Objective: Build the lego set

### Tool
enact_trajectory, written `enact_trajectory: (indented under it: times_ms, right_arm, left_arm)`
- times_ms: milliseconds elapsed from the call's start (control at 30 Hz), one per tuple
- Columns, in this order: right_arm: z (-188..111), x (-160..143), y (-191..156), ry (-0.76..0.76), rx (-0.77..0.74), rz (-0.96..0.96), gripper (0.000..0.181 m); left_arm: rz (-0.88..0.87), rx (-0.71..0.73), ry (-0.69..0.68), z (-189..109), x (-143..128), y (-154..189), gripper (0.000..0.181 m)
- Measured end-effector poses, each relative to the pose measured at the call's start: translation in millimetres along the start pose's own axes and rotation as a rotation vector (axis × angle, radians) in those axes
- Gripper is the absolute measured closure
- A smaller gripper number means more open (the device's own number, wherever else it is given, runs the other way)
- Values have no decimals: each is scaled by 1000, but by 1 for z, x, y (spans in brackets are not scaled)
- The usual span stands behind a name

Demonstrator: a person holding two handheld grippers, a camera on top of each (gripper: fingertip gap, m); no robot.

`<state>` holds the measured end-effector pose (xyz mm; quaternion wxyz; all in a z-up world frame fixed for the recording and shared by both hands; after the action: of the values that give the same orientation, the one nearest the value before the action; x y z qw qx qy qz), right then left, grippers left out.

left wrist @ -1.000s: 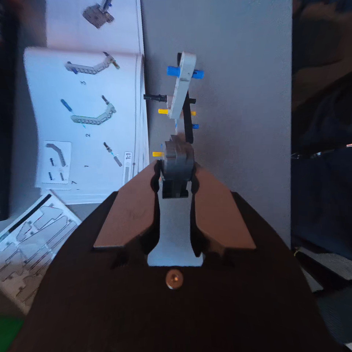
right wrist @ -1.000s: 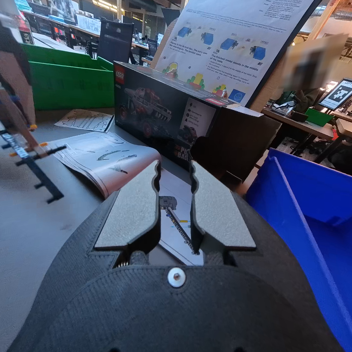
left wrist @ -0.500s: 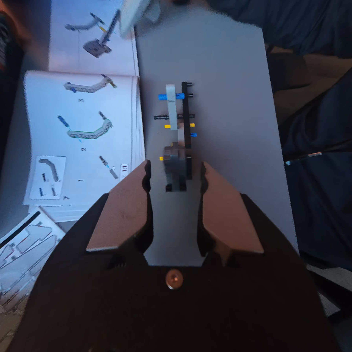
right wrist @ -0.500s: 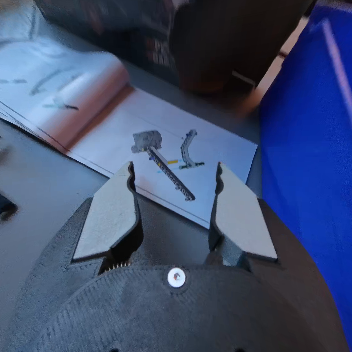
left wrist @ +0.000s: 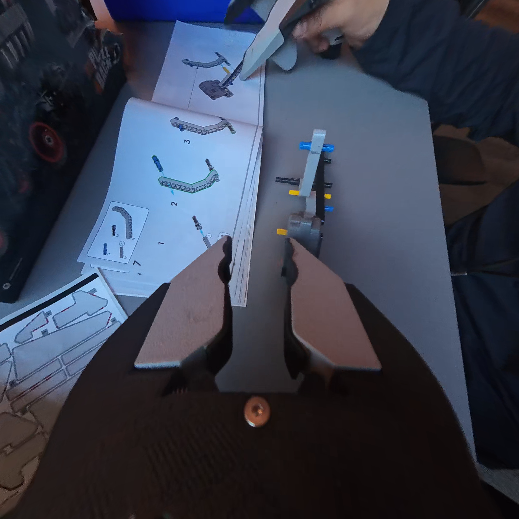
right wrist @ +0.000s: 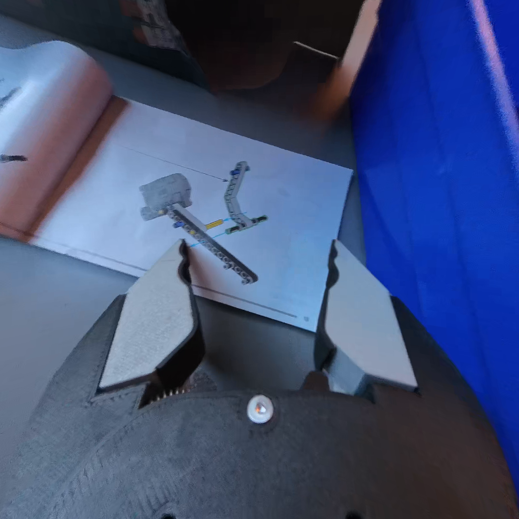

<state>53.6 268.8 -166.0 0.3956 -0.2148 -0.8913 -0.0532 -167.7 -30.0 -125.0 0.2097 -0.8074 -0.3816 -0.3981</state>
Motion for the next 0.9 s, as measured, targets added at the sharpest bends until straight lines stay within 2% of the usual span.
enact_trajectory:
  times_ms: [67,133,300,333,367,567,900]
  right_arm:
    - [0,-1,0,3,9,3,82]
    - [1,-1,-3,-11,66,15,100]
    - [1,-1,-5,-3,92,-6,117]
    - [1,-1,-5,1,93,-9,124]
    - [1,-1,-4,5,94,-13,138]
    - [1,-1,-9,4,96,-87,179]
    - [-3,3,-17,27,83,-146,181]
  left_arm:
    - [-4,14,15,-3,1,-1,145]
    - [-12,14,22,-5,1,-1,145]
    - [-9,15,12,-2,0,0,145]
    - [-8,12,8,-1,0,0,145]
    - [-7,12,4,-1,0,1,145]
    - [-25,5,11,1,-1,0,146]
    - [-29,1,12,2,-2,0,146]
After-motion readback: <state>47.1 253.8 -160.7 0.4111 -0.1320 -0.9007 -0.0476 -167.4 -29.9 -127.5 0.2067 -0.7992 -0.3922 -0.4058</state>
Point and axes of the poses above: each gripper's, where its closed fingertips meet, z out along the fingers, x out of its top, y = z × x across the jaws, the point moved 9 cm from there along -z, back along the fingers, and after that the axes turned 11 degrees about z, right-handed, at the moved point
